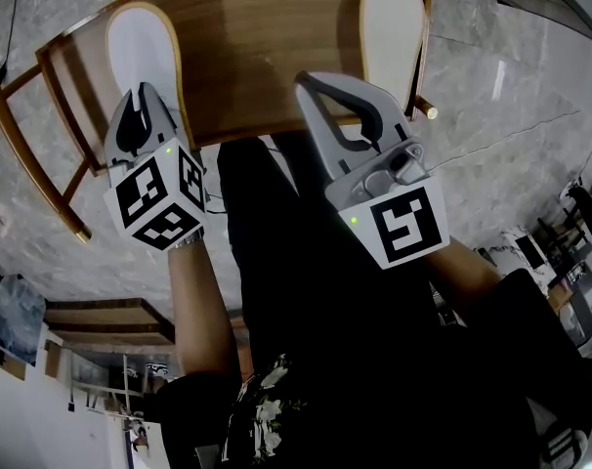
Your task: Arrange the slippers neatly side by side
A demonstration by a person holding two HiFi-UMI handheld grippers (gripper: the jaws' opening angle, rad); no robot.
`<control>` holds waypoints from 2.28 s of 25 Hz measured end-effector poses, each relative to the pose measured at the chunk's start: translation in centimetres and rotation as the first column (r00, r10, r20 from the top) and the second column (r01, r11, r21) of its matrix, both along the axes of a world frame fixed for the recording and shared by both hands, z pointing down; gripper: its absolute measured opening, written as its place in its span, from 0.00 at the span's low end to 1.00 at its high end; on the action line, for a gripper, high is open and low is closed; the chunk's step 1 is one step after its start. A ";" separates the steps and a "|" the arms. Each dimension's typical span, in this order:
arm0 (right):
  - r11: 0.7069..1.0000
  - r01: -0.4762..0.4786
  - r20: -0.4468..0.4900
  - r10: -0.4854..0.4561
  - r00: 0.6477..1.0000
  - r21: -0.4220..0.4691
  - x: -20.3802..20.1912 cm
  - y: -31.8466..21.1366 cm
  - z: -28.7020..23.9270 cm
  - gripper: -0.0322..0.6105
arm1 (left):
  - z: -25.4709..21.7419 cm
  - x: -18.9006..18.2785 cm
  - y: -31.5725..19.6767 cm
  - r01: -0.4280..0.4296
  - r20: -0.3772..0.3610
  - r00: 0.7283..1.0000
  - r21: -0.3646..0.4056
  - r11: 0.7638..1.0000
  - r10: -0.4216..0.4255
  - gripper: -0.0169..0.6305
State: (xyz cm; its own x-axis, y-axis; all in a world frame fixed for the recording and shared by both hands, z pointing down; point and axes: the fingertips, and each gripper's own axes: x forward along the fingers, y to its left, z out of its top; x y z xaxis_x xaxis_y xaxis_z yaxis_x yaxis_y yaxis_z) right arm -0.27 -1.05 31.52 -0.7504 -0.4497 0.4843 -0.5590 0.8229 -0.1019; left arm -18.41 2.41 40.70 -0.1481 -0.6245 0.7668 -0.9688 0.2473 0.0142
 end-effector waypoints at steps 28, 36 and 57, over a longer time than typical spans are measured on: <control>0.999 0.019 -0.048 -0.021 0.999 -0.051 -2.0 1.2 2.1 0.05 | 4.3 -2.3 -0.9 0.018 0.026 0.999 -0.008 1.000 -0.018 0.16; 0.999 0.007 -0.045 -0.009 0.999 -0.031 -2.3 1.7 1.2 0.05 | 2.4 -2.1 -1.0 -0.023 0.021 1.000 0.025 0.999 0.022 0.24; 0.980 -0.184 0.034 0.187 0.982 -0.074 -2.4 1.4 2.5 0.05 | -3.8 -1.6 0.6 -0.270 0.078 0.961 0.078 0.960 0.264 0.23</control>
State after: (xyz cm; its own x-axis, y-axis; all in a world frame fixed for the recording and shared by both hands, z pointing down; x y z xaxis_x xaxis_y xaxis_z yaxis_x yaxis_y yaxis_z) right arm -2.66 0.39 34.05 -0.6769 -0.5486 0.4908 -0.6953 0.6954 -0.1817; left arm -20.06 3.05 36.91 -0.0156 -0.7119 0.7021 -0.9989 -0.0201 -0.0425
